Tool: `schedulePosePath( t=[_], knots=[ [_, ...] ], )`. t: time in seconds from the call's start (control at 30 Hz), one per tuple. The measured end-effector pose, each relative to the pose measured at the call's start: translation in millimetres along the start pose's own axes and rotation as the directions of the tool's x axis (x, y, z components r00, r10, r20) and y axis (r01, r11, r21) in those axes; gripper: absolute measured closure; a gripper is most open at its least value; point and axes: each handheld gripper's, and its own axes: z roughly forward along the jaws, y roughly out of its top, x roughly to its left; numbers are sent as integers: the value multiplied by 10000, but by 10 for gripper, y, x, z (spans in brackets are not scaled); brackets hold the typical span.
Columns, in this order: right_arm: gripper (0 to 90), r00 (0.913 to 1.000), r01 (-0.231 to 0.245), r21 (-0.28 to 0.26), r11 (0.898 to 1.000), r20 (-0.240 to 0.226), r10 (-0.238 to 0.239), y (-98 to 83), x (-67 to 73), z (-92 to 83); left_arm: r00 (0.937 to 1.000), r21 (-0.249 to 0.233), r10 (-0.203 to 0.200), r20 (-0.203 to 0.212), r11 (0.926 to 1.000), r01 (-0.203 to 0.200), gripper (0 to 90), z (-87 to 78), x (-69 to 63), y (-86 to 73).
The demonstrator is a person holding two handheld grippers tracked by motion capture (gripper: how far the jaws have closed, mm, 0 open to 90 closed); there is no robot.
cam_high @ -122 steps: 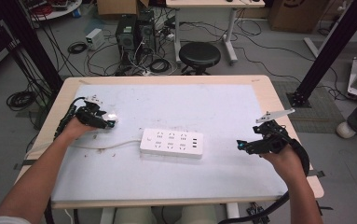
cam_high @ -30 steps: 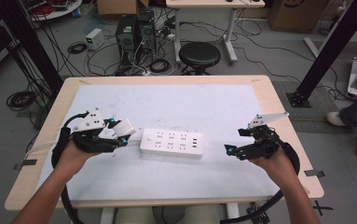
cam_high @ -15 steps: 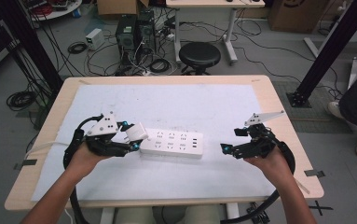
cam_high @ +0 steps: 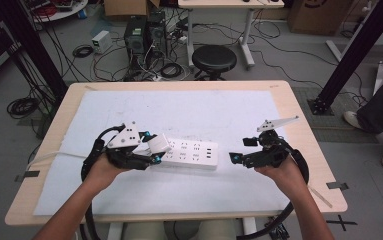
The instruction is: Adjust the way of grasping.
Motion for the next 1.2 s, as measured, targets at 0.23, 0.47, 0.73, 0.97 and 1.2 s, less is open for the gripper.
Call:
schedulePosePath(
  t=[0.23, 0.47, 0.73, 0.97, 1.2],
  knots=[
    [163, 9968, -313, -124, 9994, -743, 303, 121, 81, 83, 9978, -185, 595, 289, 9981, -590, 427, 199, -121, 107],
    [163, 9882, -684, 20, 9977, -1370, 680, 206, 125, 185, 9950, -176, 884, 455, 9960, -877, 427, 319, -173, 151],
    [164, 9802, -940, 284, 9952, -1721, 975, 249, 140, 261, 9881, -263, 1371, 704, 9904, -1355, 427, 424, -219, 209],
    [191, 9583, -1415, 193, 9898, -2480, 1418, 269, 116, 348, 9810, -288, 1742, 854, 9846, -1723, 427, 538, -288, 250],
    [250, 9281, -2006, 243, 9794, -3153, 1980, 297, 112, 420, 9772, -503, 1928, 893, 9807, -1889, 427, 640, -318, 296]
  ],
)
